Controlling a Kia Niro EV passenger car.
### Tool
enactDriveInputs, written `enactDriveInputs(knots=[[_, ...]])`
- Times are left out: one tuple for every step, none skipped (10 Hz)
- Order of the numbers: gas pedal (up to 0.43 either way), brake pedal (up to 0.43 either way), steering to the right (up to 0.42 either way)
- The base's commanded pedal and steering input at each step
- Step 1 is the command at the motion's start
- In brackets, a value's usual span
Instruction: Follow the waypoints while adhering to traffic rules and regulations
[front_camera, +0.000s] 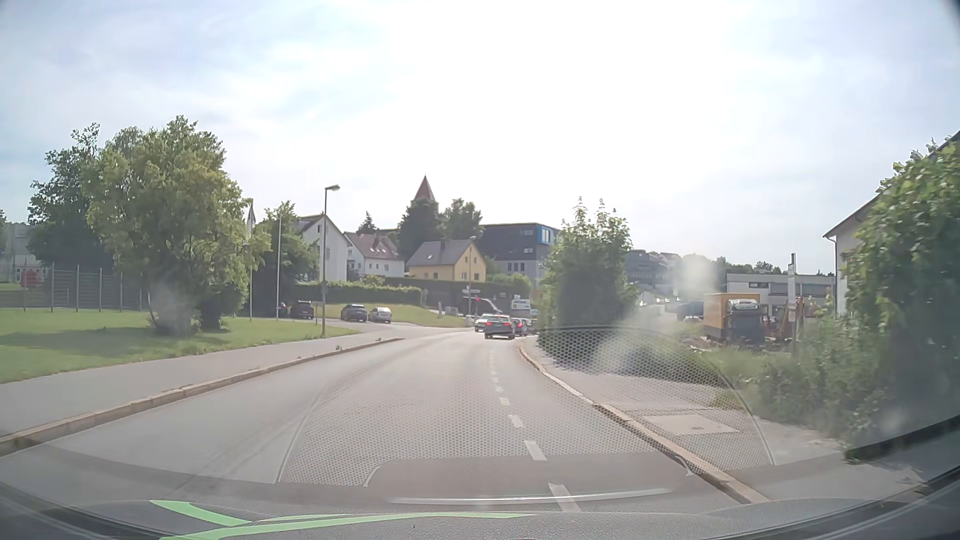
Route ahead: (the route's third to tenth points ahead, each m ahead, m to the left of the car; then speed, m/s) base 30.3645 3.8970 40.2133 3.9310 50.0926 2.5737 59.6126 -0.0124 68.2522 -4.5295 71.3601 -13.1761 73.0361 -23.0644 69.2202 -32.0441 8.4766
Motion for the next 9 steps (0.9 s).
enactDriveInputs(knots=[[0.000,0.085,-0.005],[0.000,0.085,-0.005],[0.000,0.098,-0.005],[0.000,0.098,-0.005],[0.000,0.104,-0.005],[0.000,0.104,-0.003],[0.000,0.104,-0.001],[0.000,0.104,0.002],[0.000,0.110,0.004]])
